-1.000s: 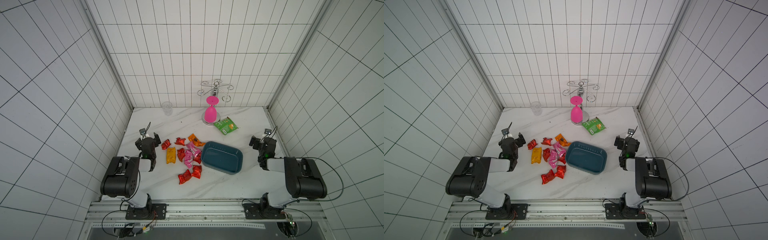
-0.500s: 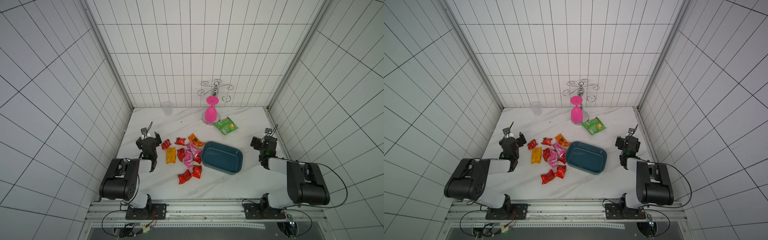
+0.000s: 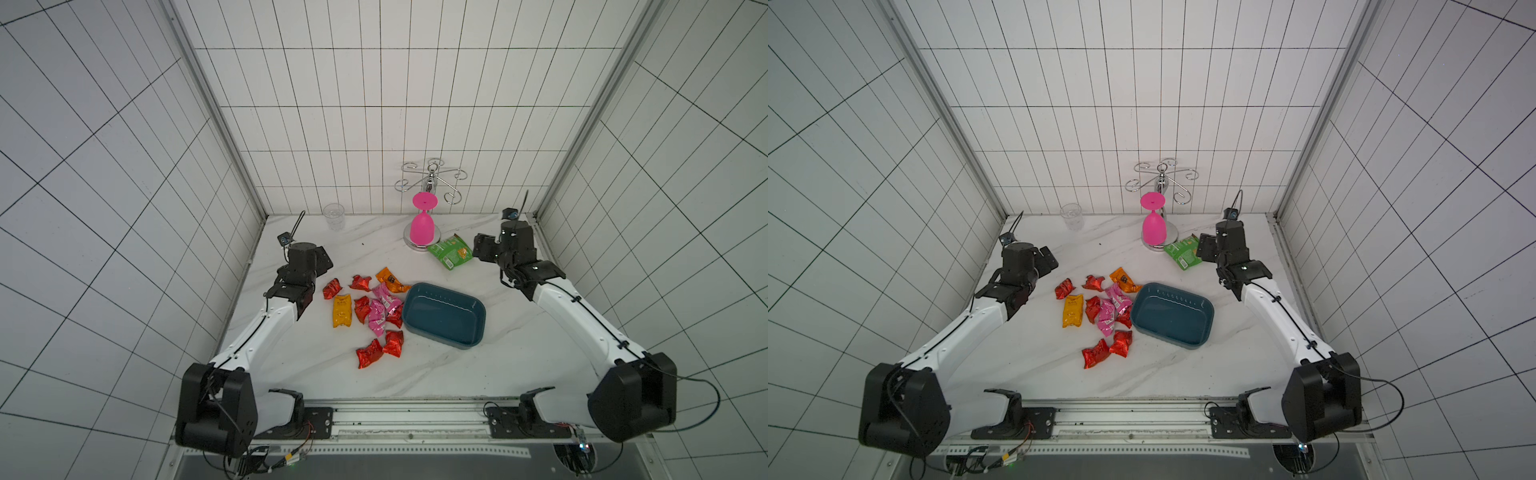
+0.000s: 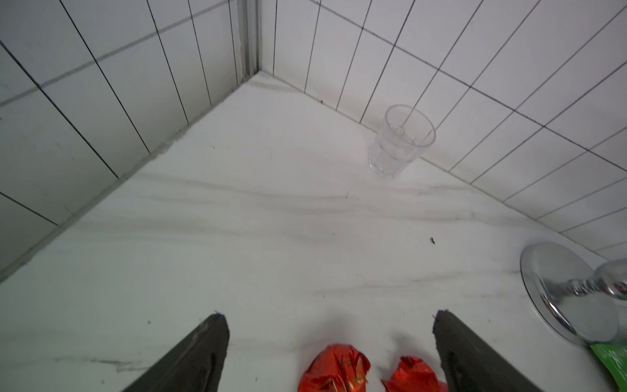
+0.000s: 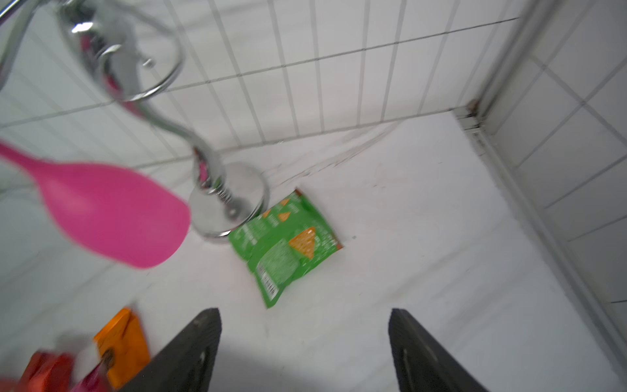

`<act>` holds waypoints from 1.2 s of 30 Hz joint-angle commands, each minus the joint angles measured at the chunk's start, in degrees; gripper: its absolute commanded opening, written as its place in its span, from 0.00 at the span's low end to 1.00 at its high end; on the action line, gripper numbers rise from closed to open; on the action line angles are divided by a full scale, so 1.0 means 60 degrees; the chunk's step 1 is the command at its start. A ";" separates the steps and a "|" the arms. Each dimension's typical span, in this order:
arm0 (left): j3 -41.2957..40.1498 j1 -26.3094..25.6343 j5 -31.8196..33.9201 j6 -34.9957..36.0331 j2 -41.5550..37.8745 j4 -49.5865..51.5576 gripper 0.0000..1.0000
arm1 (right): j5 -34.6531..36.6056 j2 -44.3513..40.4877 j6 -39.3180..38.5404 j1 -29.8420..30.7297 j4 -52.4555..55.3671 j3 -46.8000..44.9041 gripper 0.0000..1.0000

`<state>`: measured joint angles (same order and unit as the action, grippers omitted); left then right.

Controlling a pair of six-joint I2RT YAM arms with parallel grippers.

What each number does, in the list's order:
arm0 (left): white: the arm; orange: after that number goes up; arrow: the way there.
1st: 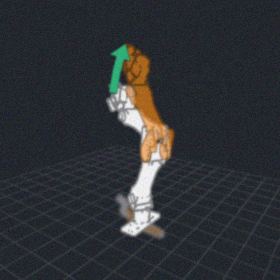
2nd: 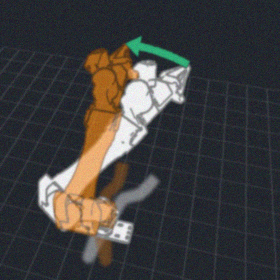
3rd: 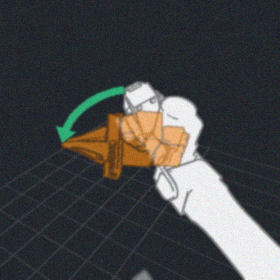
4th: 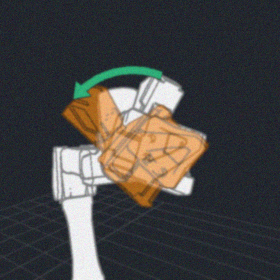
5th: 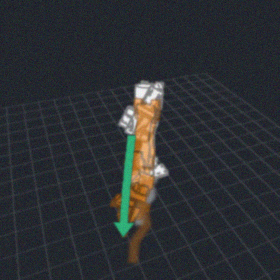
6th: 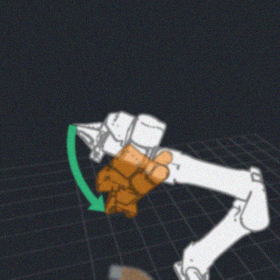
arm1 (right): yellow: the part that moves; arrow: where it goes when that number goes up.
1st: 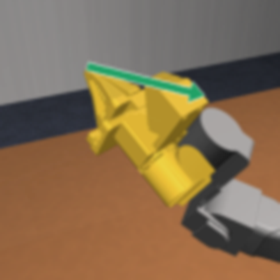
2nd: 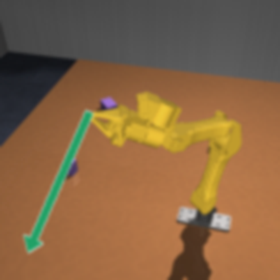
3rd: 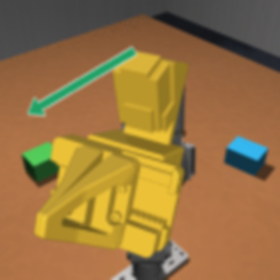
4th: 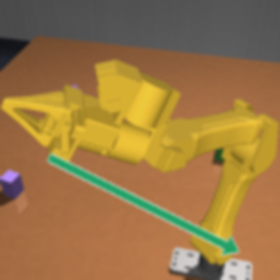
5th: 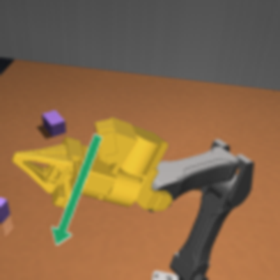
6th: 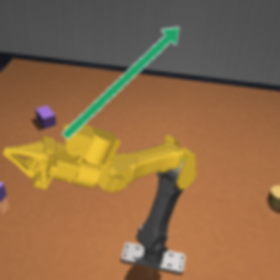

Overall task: Put the tea bags into the storage box
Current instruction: Pick up the tea bag from the center of the board.

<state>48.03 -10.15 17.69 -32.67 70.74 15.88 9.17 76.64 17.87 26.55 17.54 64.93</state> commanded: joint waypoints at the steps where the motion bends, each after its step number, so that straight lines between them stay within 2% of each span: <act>1: -0.0118 -0.0110 -0.0974 -0.1482 -0.0685 0.2013 0.98 | -0.0655 0.0065 0.0499 0.1670 0.3010 0.0759 0.74; 4: 0.0264 -0.0117 -0.1517 -0.1576 -0.1053 0.3179 0.98 | -0.0609 -0.0163 0.0701 0.3264 0.3917 0.0615 0.71; 7: 0.0070 -0.0124 -0.2034 -0.1576 -0.1348 0.3369 0.98 | -0.1175 -0.0341 0.0455 0.4618 0.3792 0.0160 0.66; 11: -0.0238 -0.0085 -0.2119 -0.1421 -0.1346 0.3892 0.98 | -0.2169 0.0388 -0.0168 0.5688 0.3682 0.0112 0.56; 13: -0.0147 -0.0088 -0.2110 -0.1215 -0.1317 0.4310 0.98 | -0.2399 0.0931 -0.0299 0.5953 0.3642 0.0147 0.51; 16: -0.0126 -0.0085 -0.2026 -0.0944 -0.1170 0.4248 0.98 | -0.2175 0.1706 -0.0605 0.6273 0.3499 0.0327 0.50; 19: 0.0119 -0.0071 -0.1544 -0.1292 -0.0704 0.4398 0.98 | -0.2132 0.2454 -0.0847 0.6435 0.3056 0.0646 0.49; 23: 0.0633 0.0037 -0.1777 -0.1190 -0.0443 0.4777 0.98 | -0.1901 0.3661 -0.1144 0.6561 0.3087 0.1456 0.50; 31: -0.0038 0.0609 -0.1946 -0.1321 -0.1719 0.5432 0.98 | -0.0971 0.4798 -0.1132 0.6632 0.3302 0.2097 0.65; 36: -0.0494 0.0613 -0.2237 -0.1526 -0.2147 0.5566 0.98 | -0.0927 0.5280 -0.1102 0.6730 0.3385 0.2216 0.67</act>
<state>46.61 -6.59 5.65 -40.80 58.61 47.94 1.89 106.37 11.57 66.15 36.29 76.47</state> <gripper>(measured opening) 0.981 0.672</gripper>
